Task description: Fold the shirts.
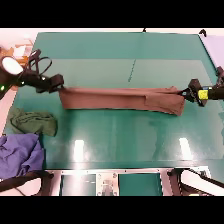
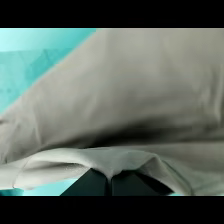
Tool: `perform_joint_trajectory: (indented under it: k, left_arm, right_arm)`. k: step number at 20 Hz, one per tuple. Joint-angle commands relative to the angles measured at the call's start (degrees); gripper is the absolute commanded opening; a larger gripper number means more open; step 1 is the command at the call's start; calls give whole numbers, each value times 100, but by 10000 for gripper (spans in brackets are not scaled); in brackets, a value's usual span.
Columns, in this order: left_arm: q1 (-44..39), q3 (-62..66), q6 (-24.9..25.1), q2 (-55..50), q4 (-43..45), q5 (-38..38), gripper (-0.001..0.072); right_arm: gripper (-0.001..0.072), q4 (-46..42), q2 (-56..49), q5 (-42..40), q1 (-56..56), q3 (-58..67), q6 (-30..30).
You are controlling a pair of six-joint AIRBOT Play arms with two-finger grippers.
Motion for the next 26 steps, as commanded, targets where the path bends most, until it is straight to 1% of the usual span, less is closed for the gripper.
perform_joint_trajectory:
  k: [1,2,4,5,6,7,8,10,12,13,14,15,17,19,22,24,26]
  left_arm:
    - [-2,826,297,-1132,-671,378,24]
    - [-2,863,531,-1447,-984,553,24]
    - [0,863,765,-1967,-1438,859,25]
    - [0,863,769,-2149,-1508,907,117]
    - [2,866,765,-2240,-1513,914,510]
    - [61,901,734,-2234,-1519,824,679]
    - [192,1047,697,-2210,-1526,507,658]
    - [575,1517,610,-2210,-1517,-531,657]
    - [955,1915,472,-2179,-1480,-1526,657]
    - [1082,1954,446,-2105,-1434,-1845,657]
    - [1165,1947,442,-1996,-1305,-2061,657]
    - [1182,1939,389,-1886,-1086,-2194,657]
    - [1165,1939,291,-1661,-601,-2312,656]
    - [1165,1939,247,-1456,-619,-2297,657]
    - [1165,1939,199,-1268,-713,-2315,657]
    - [1123,1939,179,-1239,-752,-2297,657]
    - [903,1939,186,-1241,-748,-2225,656]
  right_arm:
    - [21,59,-1056,-516,275,474,57]
    - [21,72,-1333,-774,317,485,55]
    - [32,188,-1794,-1176,332,485,50]
    - [144,321,-1991,-1327,328,487,44]
    - [332,400,-2118,-1379,291,549,-33]
    - [452,400,-2159,-1305,210,695,-203]
    - [503,389,-2153,-1082,79,933,-494]
    - [515,284,-2153,-254,-306,1547,-1054]
    - [617,-72,-2155,393,-710,1919,-1482]
    - [618,-197,-2157,496,-863,1928,-1665]
    - [655,-245,-2184,527,-1005,1869,-1891]
    - [693,-238,-2256,573,-1104,1812,-2065]
    - [693,-234,-2575,763,-1158,1794,-2306]
    - [693,-127,-2999,992,-1113,1794,-2577]
    - [693,472,-3582,1150,-925,1797,-2992]
    - [693,691,-3812,1150,-726,1882,-3082]
    - [692,693,-3932,1147,-461,2020,-3082]
